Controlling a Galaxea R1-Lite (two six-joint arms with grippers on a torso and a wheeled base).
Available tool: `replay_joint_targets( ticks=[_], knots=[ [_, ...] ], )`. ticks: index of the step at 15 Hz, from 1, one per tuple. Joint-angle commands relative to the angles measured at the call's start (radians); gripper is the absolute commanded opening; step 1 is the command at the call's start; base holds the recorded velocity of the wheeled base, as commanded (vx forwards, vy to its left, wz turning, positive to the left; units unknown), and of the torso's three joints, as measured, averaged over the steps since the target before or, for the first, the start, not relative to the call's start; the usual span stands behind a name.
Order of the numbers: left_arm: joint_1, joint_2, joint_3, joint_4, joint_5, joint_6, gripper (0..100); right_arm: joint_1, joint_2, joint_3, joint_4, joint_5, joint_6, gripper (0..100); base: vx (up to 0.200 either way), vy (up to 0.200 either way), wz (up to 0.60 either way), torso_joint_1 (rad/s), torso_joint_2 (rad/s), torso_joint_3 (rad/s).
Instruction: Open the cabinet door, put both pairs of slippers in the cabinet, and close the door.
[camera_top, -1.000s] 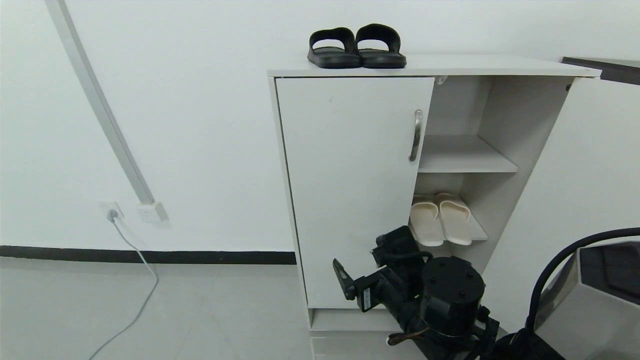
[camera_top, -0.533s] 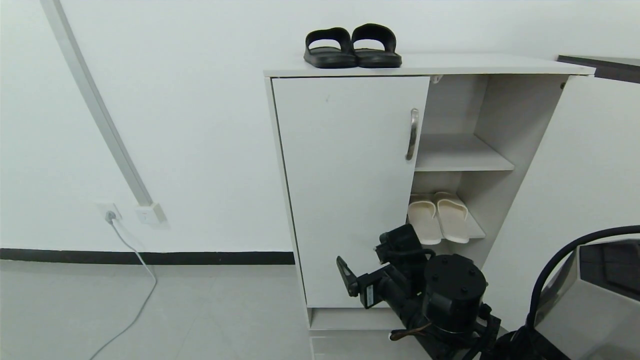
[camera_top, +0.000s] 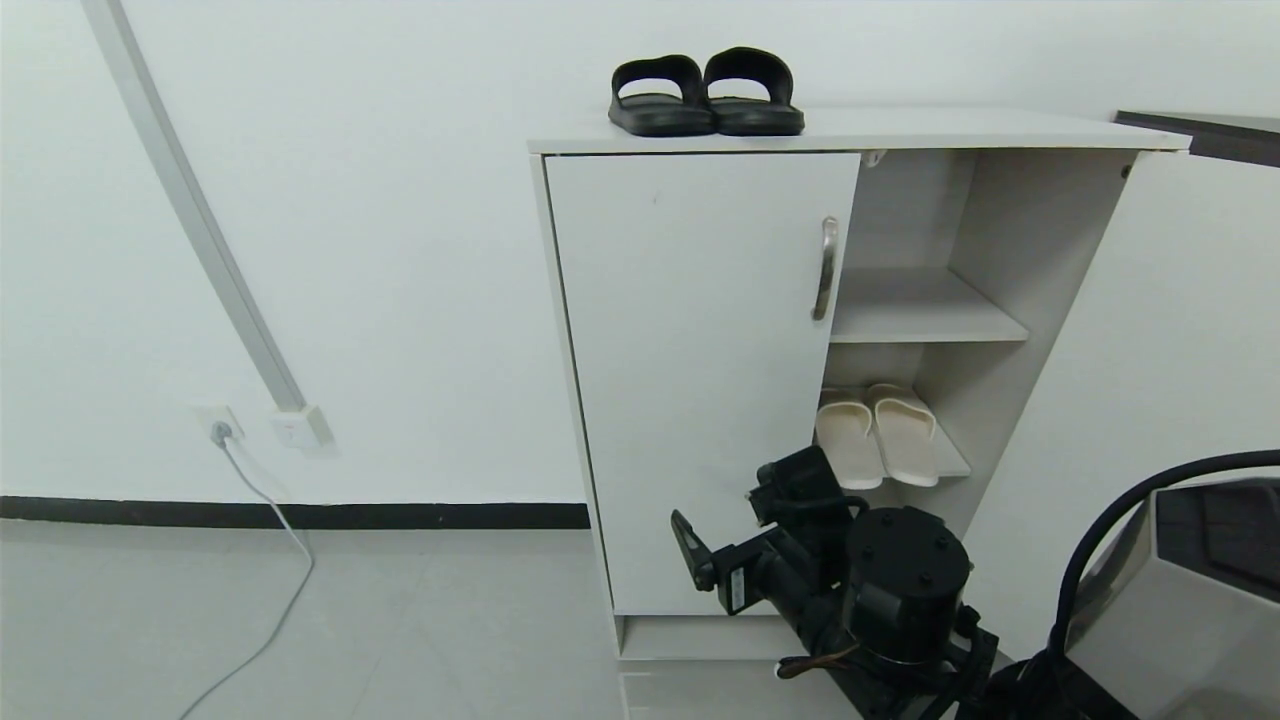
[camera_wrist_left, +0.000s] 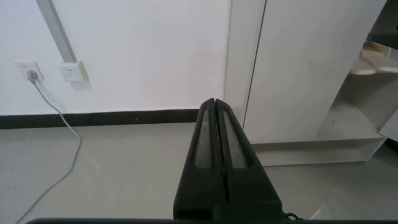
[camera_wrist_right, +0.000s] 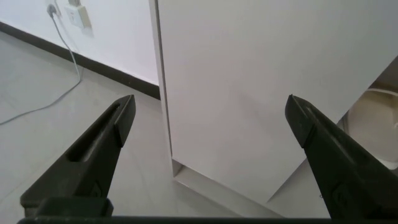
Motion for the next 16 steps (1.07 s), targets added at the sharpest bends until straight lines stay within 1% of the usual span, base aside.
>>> replay_joint_targets(
  ticks=[1,5,9,16],
  knots=[
    [0.000,0.002,0.000,0.000,0.001,0.000,0,-0.001,0.003,-0.001,0.000,0.000,-0.001,100,0.000,0.000,0.00,0.000,0.00,0.000],
    [0.000,0.002,0.000,0.000,0.000,0.000,0,-0.001,0.003,0.001,0.000,0.000,-0.001,100,0.000,0.000,0.00,0.011,-0.19,-0.293],
    [0.000,0.002,0.000,0.000,0.000,0.000,0,-0.001,0.003,0.001,0.000,0.000,-0.001,100,0.000,0.000,0.00,0.057,-0.52,-0.361],
    [0.000,0.002,0.000,0.000,0.001,0.000,0,-0.004,0.003,0.002,0.001,0.000,-0.001,100,0.000,0.000,0.00,0.134,-0.47,-0.333]
  ],
)
